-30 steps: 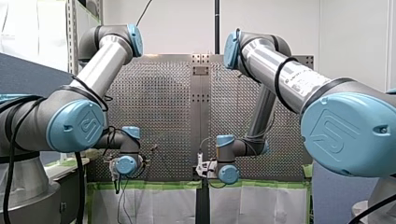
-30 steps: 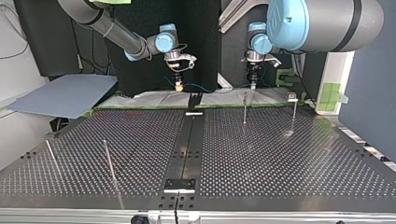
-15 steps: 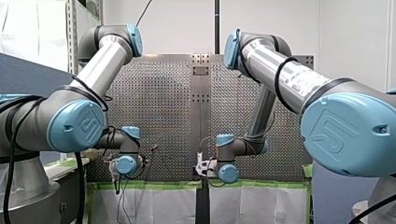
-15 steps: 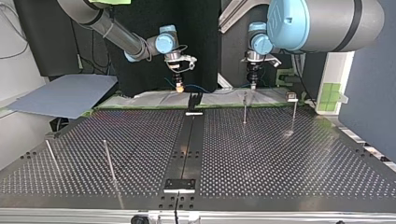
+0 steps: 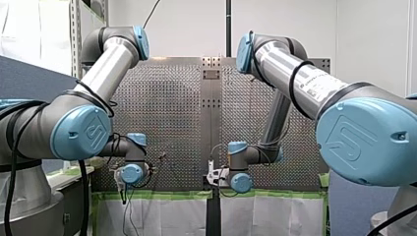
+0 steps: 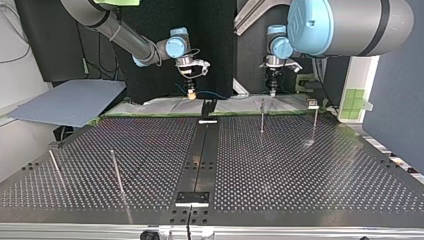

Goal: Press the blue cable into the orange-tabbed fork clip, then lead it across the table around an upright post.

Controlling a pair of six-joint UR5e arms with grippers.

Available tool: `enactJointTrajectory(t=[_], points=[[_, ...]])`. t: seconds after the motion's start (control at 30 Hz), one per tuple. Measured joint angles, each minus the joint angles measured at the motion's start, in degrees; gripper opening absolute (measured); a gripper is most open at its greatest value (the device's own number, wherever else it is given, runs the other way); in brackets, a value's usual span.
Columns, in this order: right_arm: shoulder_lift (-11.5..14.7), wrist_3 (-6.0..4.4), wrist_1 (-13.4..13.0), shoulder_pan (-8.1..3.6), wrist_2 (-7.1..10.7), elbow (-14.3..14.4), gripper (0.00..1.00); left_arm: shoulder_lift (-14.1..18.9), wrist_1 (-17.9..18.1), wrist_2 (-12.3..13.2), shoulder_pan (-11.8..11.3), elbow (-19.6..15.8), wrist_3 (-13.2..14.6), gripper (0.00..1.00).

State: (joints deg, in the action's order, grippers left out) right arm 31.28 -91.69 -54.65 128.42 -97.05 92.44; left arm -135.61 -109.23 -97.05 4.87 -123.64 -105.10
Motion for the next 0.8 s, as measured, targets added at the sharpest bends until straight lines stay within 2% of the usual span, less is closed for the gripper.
enactJointTrajectory(t=[0.57, 0.8], points=[[-0.1, 0.0, 0.33, -0.47, 0.09, -0.32, 0.0, 1.87, -0.04, 2.58, -1.11, 0.06, 0.96, 0.0], [-0.12, 0.0, 0.49, -1.04, 0.09, -0.35, 0.0, 1.86, -2.73, 3.54, -1.15, 2.57, 1.24, 0.0]])
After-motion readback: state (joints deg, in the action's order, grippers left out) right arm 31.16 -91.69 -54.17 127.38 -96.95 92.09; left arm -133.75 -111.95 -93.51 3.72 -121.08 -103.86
